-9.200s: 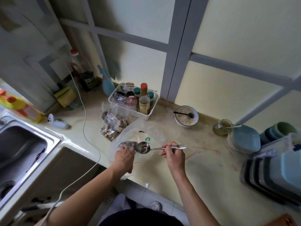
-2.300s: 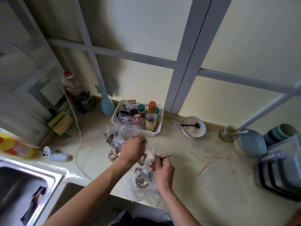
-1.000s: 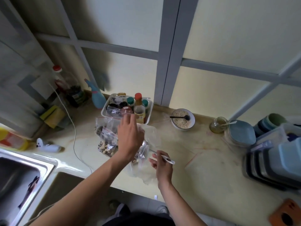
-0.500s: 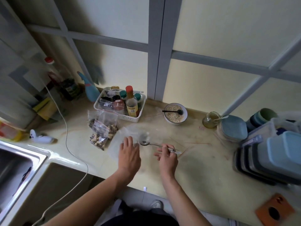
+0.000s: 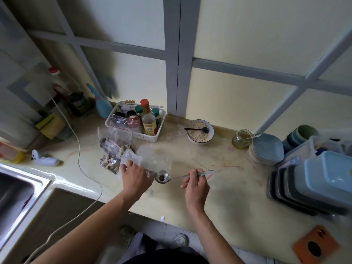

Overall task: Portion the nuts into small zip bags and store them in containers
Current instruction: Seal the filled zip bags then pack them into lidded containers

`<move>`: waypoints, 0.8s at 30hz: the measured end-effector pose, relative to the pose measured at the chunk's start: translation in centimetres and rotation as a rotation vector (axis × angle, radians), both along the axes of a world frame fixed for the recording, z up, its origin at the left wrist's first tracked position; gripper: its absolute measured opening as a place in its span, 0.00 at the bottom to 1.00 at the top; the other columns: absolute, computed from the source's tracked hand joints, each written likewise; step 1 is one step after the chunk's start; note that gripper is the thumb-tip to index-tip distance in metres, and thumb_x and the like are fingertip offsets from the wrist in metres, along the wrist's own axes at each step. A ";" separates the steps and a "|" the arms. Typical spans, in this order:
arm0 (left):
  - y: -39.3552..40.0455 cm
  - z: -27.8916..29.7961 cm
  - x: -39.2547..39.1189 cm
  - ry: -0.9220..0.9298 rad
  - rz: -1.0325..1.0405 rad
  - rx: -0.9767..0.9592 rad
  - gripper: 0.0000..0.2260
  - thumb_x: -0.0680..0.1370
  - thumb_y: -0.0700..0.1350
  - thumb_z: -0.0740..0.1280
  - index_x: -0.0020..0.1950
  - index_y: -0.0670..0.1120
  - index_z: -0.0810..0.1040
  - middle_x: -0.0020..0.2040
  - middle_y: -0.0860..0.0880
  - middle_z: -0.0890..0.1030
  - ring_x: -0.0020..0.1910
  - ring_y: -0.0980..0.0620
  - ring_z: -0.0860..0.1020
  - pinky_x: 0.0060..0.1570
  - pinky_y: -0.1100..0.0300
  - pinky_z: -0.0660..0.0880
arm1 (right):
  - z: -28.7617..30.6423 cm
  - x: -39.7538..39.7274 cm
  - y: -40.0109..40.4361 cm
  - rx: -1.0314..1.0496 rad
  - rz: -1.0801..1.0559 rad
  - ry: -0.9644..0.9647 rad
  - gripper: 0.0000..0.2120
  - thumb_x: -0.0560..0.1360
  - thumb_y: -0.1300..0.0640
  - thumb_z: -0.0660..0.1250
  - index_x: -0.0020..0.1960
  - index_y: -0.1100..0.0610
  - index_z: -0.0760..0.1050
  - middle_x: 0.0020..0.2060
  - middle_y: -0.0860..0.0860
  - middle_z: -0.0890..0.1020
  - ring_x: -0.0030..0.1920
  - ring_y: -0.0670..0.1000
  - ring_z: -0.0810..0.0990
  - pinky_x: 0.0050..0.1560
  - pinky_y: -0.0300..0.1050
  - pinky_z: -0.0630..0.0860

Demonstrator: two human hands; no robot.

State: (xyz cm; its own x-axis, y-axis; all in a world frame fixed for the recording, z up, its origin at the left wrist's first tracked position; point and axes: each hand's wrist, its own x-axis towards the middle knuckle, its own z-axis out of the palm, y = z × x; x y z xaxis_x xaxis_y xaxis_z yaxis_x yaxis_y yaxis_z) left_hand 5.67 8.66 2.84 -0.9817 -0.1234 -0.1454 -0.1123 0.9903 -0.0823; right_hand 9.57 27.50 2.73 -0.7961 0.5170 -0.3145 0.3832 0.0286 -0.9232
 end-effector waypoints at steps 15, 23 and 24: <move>0.8 -1.3 0.8 0.023 -0.089 -0.026 0.04 0.69 0.41 0.68 0.40 0.49 0.82 0.37 0.47 0.78 0.40 0.45 0.75 0.42 0.52 0.64 | 0.5 -0.5 -1.0 0.162 0.226 0.153 0.12 0.82 0.48 0.59 0.43 0.49 0.75 0.30 0.50 0.81 0.31 0.50 0.82 0.40 0.48 0.78; 1.3 -0.1 1.2 -0.001 -0.107 0.118 0.08 0.69 0.41 0.68 0.45 0.49 0.83 0.43 0.46 0.82 0.43 0.43 0.79 0.43 0.52 0.71 | 0.7 -1.1 -3.0 0.425 0.449 0.335 0.13 0.82 0.47 0.58 0.47 0.51 0.77 0.33 0.48 0.82 0.36 0.49 0.82 0.40 0.42 0.76; 1.4 0.2 1.0 -0.016 -0.073 0.151 0.07 0.72 0.42 0.65 0.45 0.49 0.82 0.45 0.46 0.82 0.46 0.44 0.79 0.44 0.52 0.69 | 0.7 -1.1 -3.3 0.451 0.500 0.348 0.12 0.82 0.49 0.58 0.47 0.51 0.77 0.35 0.47 0.82 0.37 0.48 0.82 0.41 0.43 0.77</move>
State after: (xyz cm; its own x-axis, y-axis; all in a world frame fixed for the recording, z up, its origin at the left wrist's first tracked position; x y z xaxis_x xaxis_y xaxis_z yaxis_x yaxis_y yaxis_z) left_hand 6.65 10.04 3.06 -0.9845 -0.0278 -0.1730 -0.0400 0.9969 0.0673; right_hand 8.50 24.16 3.47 -0.9841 0.0871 0.1546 -0.0864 0.5258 -0.8462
